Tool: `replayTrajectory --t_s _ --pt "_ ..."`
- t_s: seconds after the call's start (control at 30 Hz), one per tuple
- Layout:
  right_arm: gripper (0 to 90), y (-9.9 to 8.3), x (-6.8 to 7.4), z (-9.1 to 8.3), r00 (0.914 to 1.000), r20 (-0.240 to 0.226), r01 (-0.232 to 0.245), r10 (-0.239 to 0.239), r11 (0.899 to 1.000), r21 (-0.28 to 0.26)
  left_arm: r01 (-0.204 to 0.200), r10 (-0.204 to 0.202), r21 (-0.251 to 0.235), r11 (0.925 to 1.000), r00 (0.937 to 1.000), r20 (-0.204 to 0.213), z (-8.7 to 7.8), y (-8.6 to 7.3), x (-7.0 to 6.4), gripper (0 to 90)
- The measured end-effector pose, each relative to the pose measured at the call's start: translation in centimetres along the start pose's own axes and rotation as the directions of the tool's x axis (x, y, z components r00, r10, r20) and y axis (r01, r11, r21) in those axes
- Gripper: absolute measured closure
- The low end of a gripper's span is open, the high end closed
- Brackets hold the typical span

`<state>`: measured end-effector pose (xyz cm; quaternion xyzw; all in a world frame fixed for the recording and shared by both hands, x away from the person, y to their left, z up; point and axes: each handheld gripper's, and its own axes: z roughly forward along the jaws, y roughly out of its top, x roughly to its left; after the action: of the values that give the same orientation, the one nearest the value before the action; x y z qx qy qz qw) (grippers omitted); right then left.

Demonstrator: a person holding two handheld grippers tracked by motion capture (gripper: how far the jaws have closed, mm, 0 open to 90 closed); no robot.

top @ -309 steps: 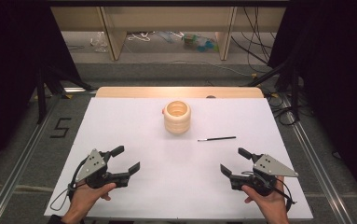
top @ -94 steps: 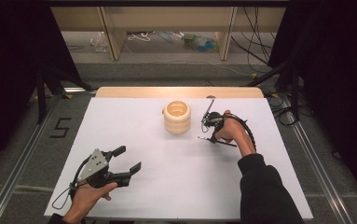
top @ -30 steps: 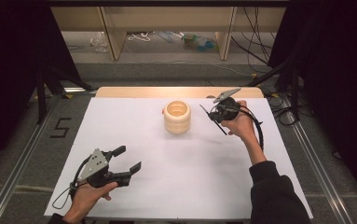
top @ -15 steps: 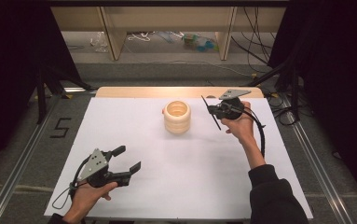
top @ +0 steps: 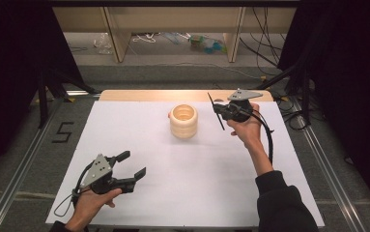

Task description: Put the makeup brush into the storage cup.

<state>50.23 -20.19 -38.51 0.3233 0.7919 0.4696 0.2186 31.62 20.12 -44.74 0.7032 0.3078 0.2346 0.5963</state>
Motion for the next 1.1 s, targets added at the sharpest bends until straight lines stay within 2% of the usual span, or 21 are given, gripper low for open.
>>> replayTrajectory --t_s 0.23,0.3,0.6,0.73,0.87,0.9,0.97,1.03,1.1 --pt "85.5 0.1 0.1 0.0 0.9999 0.008 0.012 -0.012 1.0 -0.003 0.001 -0.001 0.0 1.0 1.0 0.0 0.0 0.0 0.0 18.5" --pt "85.5 0.2 0.2 -0.1 1.0 0.006 -0.003 0.003 1.0 -0.007 0.0 0.0 0.0 1.0 1.0 0.0 0.0 0.0 0.0 18.5" --pt "85.4 0.6 0.3 -0.3 0.9999 0.006 -0.014 0.014 0.998 -0.068 0.0 0.0 0.0 1.0 1.0 0.0 0.0 0.0 0.0 18.5" --pt "85.5 0.7 0.3 -0.2 0.9996 0.011 -0.024 0.026 0.992 -0.123 -0.003 0.003 0.0 1.0 1.0 0.001 0.0 0.0 0.0 18.5" --pt "85.5 0.9 0.2 -0.2 0.9993 0.016 -0.03 0.032 0.99 -0.139 -0.002 0.002 0.001 1.0 1.0 0.001 0.0 0.0 0.0 18.5" --pt "85.5 1.0 0.2 -0.2 0.9993 0.009 -0.034 0.036 0.989 -0.144 -0.014 0.014 0.0 0.9999 0.9999 0.002 0.0 0.0 0.1 18.5" --pt "85.5 1.0 0.2 -0.1 0.9989 0.008 -0.045 0.047 0.985 -0.169 -0.01 0.01 0.0 0.9999 0.9999 0.001 0.0 0.0 0.1 18.5" --pt "85.5 1.2 0.3 -0.1 0.9981 -0.004 -0.061 0.061 0.984 -0.167 -0.013 0.013 0.001 0.9999 0.9999 0.002 0.0 0.0 0.1 18.5" --pt "85.4 1.2 0.3 0.0 0.9983 -0.006 -0.058 0.058 0.982 -0.179 -0.012 0.012 0.001 0.9999 0.9999 0.003 0.0 0.0 0.1 18.5"
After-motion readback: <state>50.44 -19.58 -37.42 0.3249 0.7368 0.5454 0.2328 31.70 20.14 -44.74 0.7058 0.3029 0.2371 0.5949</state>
